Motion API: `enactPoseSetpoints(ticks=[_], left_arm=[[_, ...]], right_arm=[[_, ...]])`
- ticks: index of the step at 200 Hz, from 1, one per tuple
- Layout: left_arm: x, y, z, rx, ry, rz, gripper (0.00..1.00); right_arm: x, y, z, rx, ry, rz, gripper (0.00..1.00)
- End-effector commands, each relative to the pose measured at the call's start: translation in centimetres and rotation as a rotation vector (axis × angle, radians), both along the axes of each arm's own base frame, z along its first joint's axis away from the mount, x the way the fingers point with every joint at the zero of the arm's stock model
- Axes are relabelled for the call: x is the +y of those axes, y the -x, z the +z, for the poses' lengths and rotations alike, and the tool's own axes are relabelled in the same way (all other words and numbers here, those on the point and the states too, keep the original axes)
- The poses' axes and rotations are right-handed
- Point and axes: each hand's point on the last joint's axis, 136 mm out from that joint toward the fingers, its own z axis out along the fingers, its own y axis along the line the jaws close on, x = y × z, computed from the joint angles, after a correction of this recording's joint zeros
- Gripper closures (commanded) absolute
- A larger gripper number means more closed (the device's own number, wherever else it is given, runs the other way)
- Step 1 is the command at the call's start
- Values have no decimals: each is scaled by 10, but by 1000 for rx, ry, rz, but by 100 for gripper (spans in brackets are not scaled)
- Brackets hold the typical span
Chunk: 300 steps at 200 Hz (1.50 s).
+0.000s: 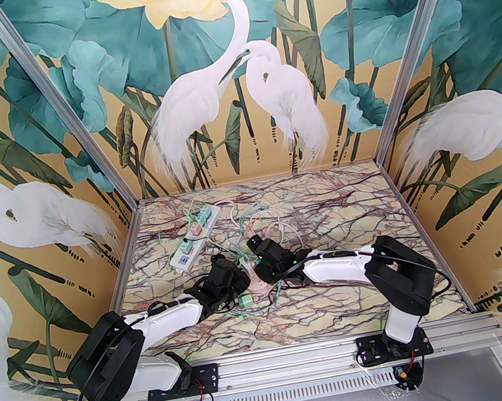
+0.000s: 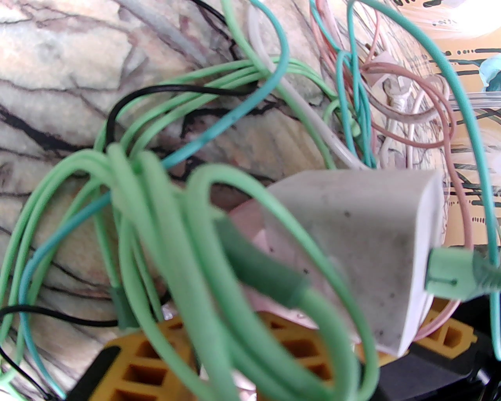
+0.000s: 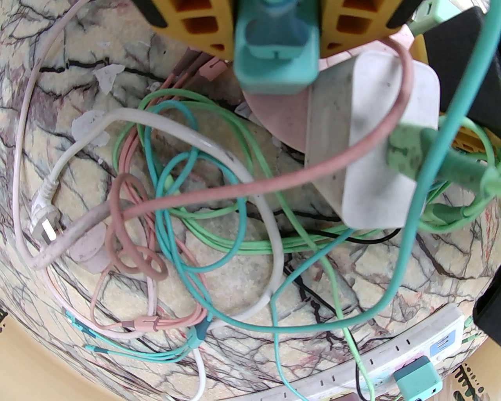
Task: Pull the plug off the socket
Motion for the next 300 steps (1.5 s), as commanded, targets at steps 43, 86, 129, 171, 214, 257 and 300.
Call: enactPoseSetpoints(ticks=[43, 86, 129, 171, 214, 257, 300], left_arm=[[29, 33, -49, 188, -196, -19, 73], [24, 32, -52, 215, -206, -39, 73], [24, 33, -55, 234, -221, -47, 74], [24, 33, -54, 233, -229, -52, 74], [25, 35, -60, 249, -232, -55, 74], [24, 36, -61, 250, -231, -58, 75], [22, 35, -61, 248, -230, -66, 75]], right_arm=[[-4, 1, 21, 94, -186, -16, 73], [11, 13, 21, 35, -74, 38, 73], [23, 24, 4, -13, 70, 70, 73], [24, 28, -6, -35, 143, 80, 74], [19, 20, 12, -2, 37, 51, 74], [5, 10, 27, 100, -141, 4, 74], [6, 11, 30, 111, -146, 8, 74]])
